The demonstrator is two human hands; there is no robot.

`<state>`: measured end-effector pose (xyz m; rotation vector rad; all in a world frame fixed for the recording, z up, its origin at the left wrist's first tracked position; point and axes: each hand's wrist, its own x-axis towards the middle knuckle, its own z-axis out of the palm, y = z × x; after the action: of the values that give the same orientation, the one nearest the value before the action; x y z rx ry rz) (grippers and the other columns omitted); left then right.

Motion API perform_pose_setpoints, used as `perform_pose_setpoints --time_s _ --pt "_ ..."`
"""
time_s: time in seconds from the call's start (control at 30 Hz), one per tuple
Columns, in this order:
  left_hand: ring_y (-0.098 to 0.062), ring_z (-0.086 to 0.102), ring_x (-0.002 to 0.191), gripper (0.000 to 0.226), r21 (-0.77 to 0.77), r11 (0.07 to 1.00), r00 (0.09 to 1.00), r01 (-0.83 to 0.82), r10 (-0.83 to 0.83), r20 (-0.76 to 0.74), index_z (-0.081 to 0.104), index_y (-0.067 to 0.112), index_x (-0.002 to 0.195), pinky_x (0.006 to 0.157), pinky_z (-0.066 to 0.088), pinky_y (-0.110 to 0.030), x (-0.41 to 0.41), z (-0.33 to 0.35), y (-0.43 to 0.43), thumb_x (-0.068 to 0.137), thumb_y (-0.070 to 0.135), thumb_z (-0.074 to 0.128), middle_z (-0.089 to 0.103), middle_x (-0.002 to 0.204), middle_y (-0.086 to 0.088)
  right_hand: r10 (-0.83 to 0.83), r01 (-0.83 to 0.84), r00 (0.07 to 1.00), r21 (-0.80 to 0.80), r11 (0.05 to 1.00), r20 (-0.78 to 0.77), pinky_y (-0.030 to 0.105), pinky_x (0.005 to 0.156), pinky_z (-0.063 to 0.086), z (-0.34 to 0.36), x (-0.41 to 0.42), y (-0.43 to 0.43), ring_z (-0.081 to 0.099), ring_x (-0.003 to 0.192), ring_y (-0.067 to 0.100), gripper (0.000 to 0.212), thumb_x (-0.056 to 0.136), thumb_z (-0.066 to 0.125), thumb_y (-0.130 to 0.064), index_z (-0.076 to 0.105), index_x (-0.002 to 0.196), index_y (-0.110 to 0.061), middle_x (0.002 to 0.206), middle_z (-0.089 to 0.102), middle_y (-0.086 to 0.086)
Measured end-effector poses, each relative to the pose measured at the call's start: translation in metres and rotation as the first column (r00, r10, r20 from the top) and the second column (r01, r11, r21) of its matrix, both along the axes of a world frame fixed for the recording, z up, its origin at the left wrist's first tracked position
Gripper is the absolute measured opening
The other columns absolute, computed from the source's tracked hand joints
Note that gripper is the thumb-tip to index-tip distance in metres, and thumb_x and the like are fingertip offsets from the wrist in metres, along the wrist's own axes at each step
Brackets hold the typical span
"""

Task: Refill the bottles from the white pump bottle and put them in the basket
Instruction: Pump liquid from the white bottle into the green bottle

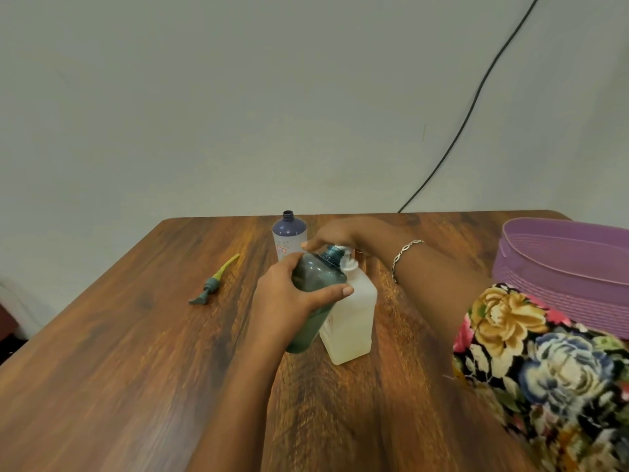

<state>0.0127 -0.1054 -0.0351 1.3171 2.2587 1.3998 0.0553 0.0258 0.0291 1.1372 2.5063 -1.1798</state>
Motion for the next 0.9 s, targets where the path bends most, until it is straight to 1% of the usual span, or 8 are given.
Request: perform_pose_setpoints --time_s 0.13,0.23,0.3,0.47,0.63,0.77,0.83,0.9 --pt "-0.015 0.054 0.107 0.084 0.000 1.000 0.999 -0.020 0.020 0.036 0.052 0.018 0.130 0.083 0.047 -0.027 -0.001 -0.006 0.000 0.058 0.053 0.078 0.060 0.121 0.001 0.044 -0.053 0.997 0.138 0.989 0.070 0.026 0.054 0.041 -0.007 -0.005 -0.002 0.049 0.061 0.017 0.037 0.096 0.046 -0.027 0.055 0.121 -0.001 0.074 0.050 0.006" --pt "-0.015 0.052 0.106 0.087 -0.015 1.000 1.000 -0.011 0.011 0.023 0.050 0.017 0.132 0.082 0.044 -0.026 -0.002 -0.006 0.000 0.058 0.054 0.076 0.058 0.123 0.000 0.027 -0.035 0.998 0.129 0.991 0.062 0.030 0.067 0.045 -0.008 -0.007 0.000 0.054 0.076 0.022 0.042 0.097 0.046 -0.031 0.051 0.126 -0.002 0.092 0.054 0.010" --pt "-0.016 0.053 0.107 0.097 -0.018 1.000 0.999 0.012 -0.011 0.037 0.049 0.016 0.132 0.082 0.044 -0.026 0.002 -0.004 -0.001 0.049 0.062 0.069 0.057 0.124 -0.001 0.018 -0.022 0.999 0.074 0.997 0.048 0.029 0.061 0.044 -0.004 -0.003 0.000 0.054 0.073 0.021 0.047 0.098 0.043 -0.037 0.047 0.130 -0.003 0.101 0.052 0.012" --pt "-0.014 0.051 0.103 0.085 0.011 1.000 0.999 -0.003 0.003 0.049 0.050 0.018 0.130 0.079 0.043 -0.024 0.003 -0.001 -0.002 0.058 0.053 0.075 0.057 0.122 0.000 0.031 -0.031 0.999 -0.007 0.999 0.036 0.025 0.049 0.039 0.013 0.008 -0.006 0.047 0.062 0.015 0.048 0.100 0.037 -0.042 0.043 0.130 -0.004 0.082 0.051 0.005" --pt "-0.012 0.052 0.103 0.080 -0.008 1.000 1.000 -0.006 0.006 0.031 0.052 0.019 0.129 0.081 0.044 -0.026 0.002 -0.003 0.000 0.060 0.050 0.078 0.058 0.120 0.002 -0.015 0.016 1.000 0.029 0.999 -0.017 0.027 0.052 0.039 -0.006 -0.003 0.003 0.055 0.067 0.016 0.046 0.095 0.048 -0.041 0.054 0.122 -0.004 0.080 0.055 0.002" --pt "-0.010 0.052 0.098 0.077 -0.007 1.000 1.000 -0.016 0.016 0.024 0.052 0.020 0.127 0.074 0.042 -0.021 0.001 -0.005 0.001 0.061 0.050 0.078 0.059 0.115 0.004 -0.001 -0.002 1.000 0.156 0.988 0.019 0.028 0.048 0.037 -0.005 -0.001 -0.003 0.046 0.058 0.017 0.040 0.096 0.048 -0.036 0.051 0.121 -0.006 0.075 0.048 0.005" --pt "-0.010 0.051 0.095 0.074 -0.015 1.000 1.000 -0.012 0.012 0.017 0.053 0.018 0.125 0.069 0.041 -0.018 -0.001 -0.004 -0.001 0.062 0.048 0.078 0.059 0.110 0.005 0.008 -0.012 1.000 0.177 0.984 0.021 0.027 0.049 0.036 -0.003 0.000 -0.005 0.046 0.061 0.016 0.043 0.097 0.045 -0.035 0.048 0.126 -0.004 0.089 0.056 0.009" --pt "-0.010 0.051 0.097 0.075 -0.021 1.000 1.000 0.008 -0.008 0.017 0.052 0.017 0.126 0.070 0.041 -0.017 -0.002 -0.004 -0.002 0.062 0.047 0.077 0.058 0.112 0.003 0.015 -0.014 1.000 0.080 0.997 -0.019 0.026 0.051 0.037 0.001 0.002 -0.006 0.050 0.069 0.014 0.046 0.098 0.041 -0.039 0.046 0.128 -0.004 0.111 0.058 0.012"
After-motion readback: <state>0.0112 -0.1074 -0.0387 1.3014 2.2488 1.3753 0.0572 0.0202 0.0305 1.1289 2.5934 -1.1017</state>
